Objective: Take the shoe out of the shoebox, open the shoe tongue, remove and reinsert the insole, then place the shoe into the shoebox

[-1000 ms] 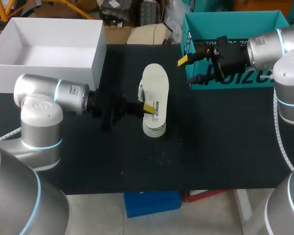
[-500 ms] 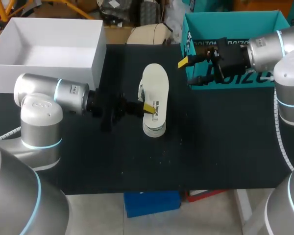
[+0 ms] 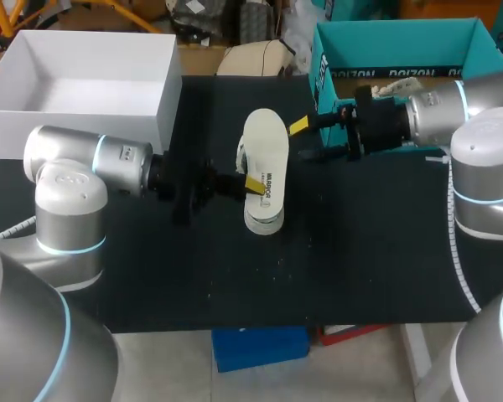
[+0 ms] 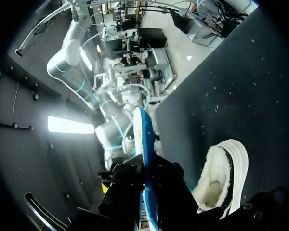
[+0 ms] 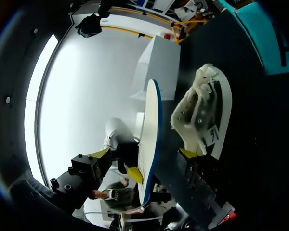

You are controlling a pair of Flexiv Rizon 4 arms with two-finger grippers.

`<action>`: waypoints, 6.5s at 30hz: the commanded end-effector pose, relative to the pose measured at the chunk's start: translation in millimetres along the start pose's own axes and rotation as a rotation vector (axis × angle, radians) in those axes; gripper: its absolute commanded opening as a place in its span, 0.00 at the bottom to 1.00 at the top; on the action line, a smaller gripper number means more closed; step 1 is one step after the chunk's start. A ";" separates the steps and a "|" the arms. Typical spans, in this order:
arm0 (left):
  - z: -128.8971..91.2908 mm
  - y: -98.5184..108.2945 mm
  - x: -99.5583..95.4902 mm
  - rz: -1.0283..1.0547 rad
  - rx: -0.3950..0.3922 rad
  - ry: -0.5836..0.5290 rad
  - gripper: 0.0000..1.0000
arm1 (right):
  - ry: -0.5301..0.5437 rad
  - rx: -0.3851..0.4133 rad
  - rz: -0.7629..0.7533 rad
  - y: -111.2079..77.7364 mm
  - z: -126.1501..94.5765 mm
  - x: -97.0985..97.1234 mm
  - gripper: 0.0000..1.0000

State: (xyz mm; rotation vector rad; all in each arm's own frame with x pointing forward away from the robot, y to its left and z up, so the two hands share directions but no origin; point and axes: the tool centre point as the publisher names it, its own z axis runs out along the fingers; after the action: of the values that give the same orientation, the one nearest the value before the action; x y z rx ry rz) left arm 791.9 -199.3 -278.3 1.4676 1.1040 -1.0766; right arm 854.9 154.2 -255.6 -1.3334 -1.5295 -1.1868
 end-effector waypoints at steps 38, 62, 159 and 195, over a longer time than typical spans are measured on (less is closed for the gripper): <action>0.8 -0.4 0.3 0.002 0.000 0.002 0.00 | 0.037 0.002 0.049 -11.2 54.1 -11.9 0.00; -24.0 -10.4 -56.1 -0.503 -0.032 1.396 1.00 | 0.037 0.002 0.049 -11.2 54.1 -11.9 0.00; 3.2 89.4 -103.8 0.010 0.141 1.260 1.00 | 0.037 0.002 0.049 -11.2 54.1 -11.9 0.00; -10.4 235.2 -67.7 -0.081 0.063 1.255 1.00 | 0.037 0.002 0.049 -11.2 54.1 -11.9 0.00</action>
State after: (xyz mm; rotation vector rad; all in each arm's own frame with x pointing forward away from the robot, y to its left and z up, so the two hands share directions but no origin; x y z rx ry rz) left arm 1006.0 -219.8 -171.8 2.1988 1.9589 -0.1125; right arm 847.3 201.4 -282.4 -1.3307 -1.4647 -1.1690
